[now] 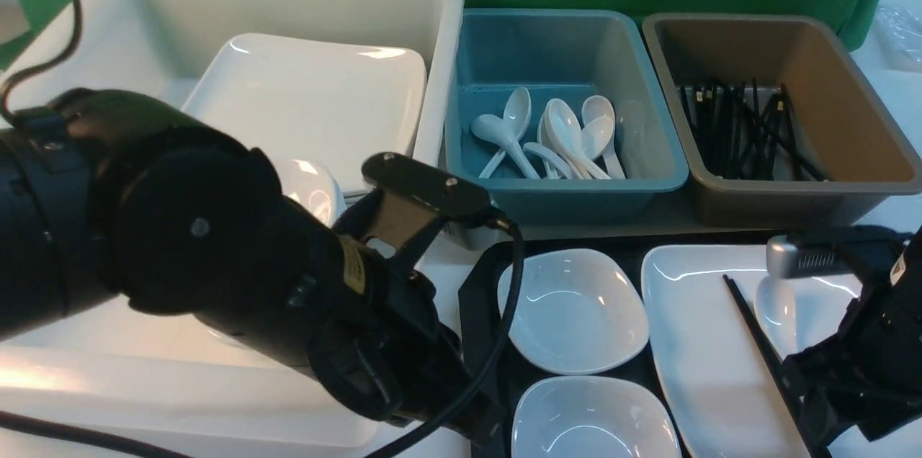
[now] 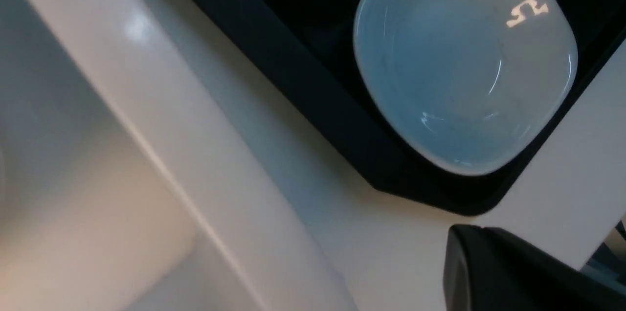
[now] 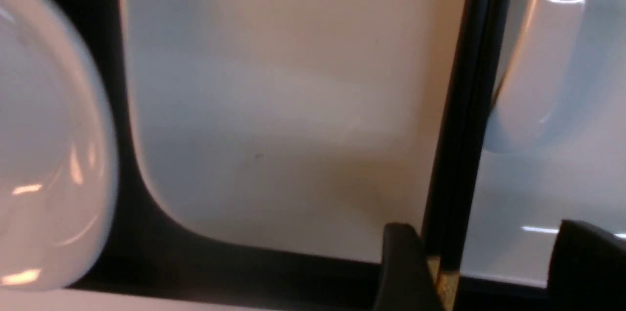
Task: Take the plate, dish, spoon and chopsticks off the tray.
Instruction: Use the right arm to grab a pair of chopsticks from the plate
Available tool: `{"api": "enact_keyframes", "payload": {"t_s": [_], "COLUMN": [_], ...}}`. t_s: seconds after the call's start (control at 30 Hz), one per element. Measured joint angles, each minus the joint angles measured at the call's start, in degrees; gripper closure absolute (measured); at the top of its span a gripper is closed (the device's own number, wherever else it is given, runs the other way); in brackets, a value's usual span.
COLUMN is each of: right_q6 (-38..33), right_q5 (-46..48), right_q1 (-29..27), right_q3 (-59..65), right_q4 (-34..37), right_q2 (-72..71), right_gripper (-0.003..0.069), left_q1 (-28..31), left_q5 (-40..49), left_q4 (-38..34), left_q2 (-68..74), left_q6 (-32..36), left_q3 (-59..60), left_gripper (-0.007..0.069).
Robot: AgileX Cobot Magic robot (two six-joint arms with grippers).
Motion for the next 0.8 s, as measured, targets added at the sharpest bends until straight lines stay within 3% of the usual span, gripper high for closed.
{"api": "enact_keyframes", "payload": {"t_s": [0.07,0.33,0.67,0.8], "right_q6": [0.4,1.7,2.7,2.7], "right_q5": [-2.2,-9.4,-10.4,-10.4], "right_q1": [0.0,0.0,0.0,0.0], "right_q3": [1.7,5.9,6.2,6.2], "right_q4": [0.1,0.2,0.2,0.6], "right_q2": [0.3,0.3,2.8,3.8], "right_gripper": [0.0228,0.0227,0.0230,0.0288], "left_q1": [0.0,0.0,-0.1,-0.1], "left_q5": [-3.0,-17.2,-10.2,-8.8], "left_q4": [-0.5,-13.2,-14.9,-15.0], "left_q2": [0.1,2.5,12.5,14.5], "left_q6": [2.7,24.8,27.9,27.8], "left_q3": [0.0,-0.1,-8.4,-11.0], "left_gripper": [0.0623,0.0623,0.0623,0.0623]}}
